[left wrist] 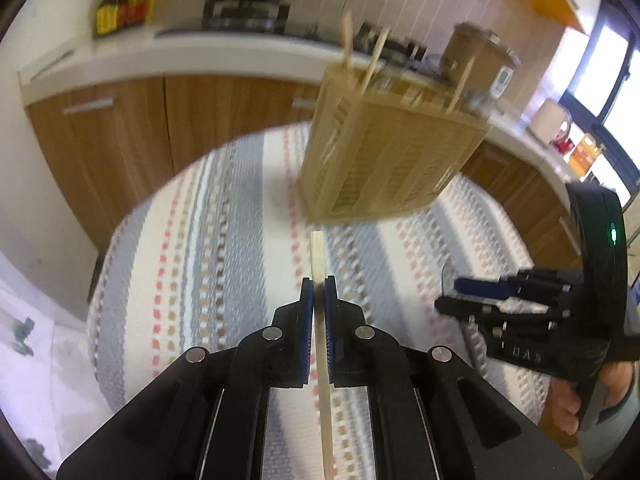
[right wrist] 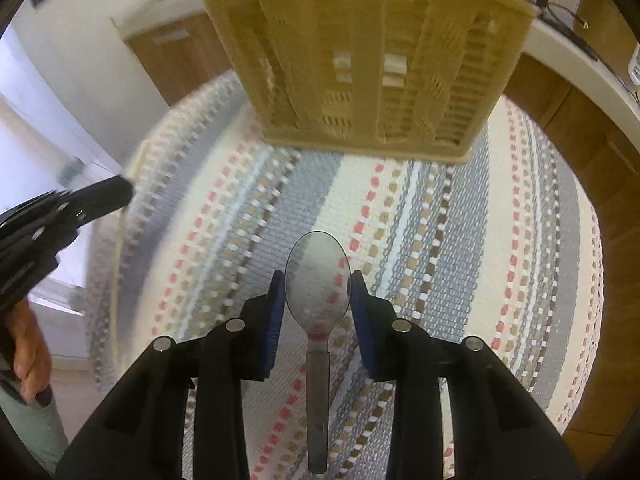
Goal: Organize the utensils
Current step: 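Lift the chopstick and spoon into the tan holder and open both tools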
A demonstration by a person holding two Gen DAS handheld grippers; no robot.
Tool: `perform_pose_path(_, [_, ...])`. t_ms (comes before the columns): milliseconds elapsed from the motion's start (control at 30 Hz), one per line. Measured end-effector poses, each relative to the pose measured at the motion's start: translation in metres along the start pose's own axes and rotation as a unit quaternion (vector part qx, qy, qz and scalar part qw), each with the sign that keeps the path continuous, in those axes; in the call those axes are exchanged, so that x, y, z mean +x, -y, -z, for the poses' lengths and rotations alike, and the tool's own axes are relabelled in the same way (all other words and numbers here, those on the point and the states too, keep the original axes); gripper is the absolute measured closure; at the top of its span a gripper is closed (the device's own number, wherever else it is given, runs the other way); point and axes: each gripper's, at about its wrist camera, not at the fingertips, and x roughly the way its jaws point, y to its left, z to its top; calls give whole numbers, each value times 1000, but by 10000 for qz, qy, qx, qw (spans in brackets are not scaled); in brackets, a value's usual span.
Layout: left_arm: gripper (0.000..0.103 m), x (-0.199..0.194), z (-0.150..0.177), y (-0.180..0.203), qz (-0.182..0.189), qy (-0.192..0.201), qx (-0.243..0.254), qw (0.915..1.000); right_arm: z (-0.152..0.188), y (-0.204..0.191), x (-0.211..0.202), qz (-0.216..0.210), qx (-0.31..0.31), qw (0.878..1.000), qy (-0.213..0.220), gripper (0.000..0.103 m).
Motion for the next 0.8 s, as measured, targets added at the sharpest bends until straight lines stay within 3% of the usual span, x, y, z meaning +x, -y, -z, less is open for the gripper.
perform_pose_path(167, [100,-31,-19,21,-9,653,119,9978,10,10,-46,-318,29,9972,673,74])
perform_pose_path(300, [100,-56,-40,39,31,1300,183,9913,-6,15,-81,-527,177,9899,1303,74])
perform_pose_path(533, [100,-89,-90,74,40,2682,545,9618,-50,26,-138,-601,270,9620,2649,74])
perform_pose_path(800, [100,-86,-142,70,-117,3535,180,9352,-114,62,-153,-107,518,9297,3646,73])
